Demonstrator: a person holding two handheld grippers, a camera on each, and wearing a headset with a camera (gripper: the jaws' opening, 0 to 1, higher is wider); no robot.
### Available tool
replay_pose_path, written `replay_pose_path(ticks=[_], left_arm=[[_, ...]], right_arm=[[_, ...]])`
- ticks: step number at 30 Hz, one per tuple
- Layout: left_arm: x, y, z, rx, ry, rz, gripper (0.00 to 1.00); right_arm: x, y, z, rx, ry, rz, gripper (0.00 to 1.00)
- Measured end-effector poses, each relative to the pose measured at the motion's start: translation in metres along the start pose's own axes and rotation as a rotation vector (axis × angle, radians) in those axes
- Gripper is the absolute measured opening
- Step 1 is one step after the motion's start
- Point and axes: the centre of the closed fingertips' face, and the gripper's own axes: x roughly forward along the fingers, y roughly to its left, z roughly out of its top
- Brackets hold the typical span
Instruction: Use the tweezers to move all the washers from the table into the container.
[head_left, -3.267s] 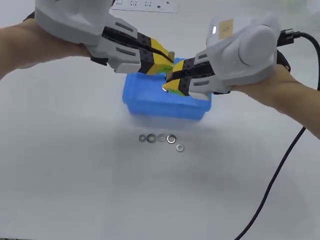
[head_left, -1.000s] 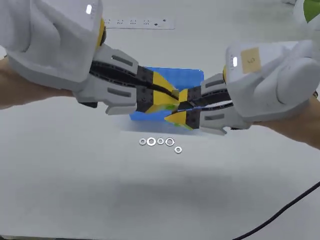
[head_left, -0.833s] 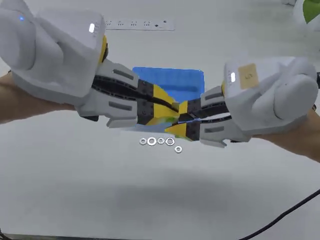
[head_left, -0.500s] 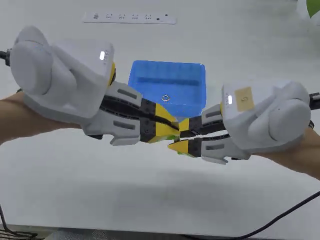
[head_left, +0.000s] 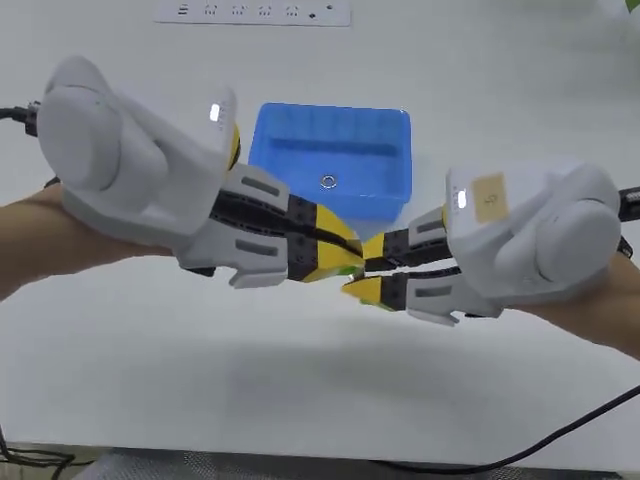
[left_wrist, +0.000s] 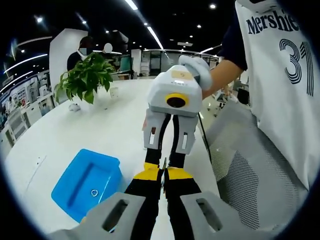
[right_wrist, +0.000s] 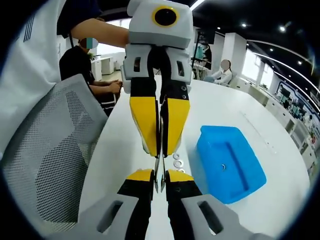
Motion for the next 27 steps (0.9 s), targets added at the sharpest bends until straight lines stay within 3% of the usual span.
replay_pose_path(ticks=[12,27], left_arm=[[0.006,0.019,-0.007,-0.002,0.009,0.018,0.06],[0.009,0.021,-0.012,0.012,0.028,0.016,0.06]], right_arm=[[0.006,-0.018,-0.009,0.022,-0.003,-0.026,0.11],[0.012,-0.018,-0.011,0.031,-0.015,-0.021,0.11]])
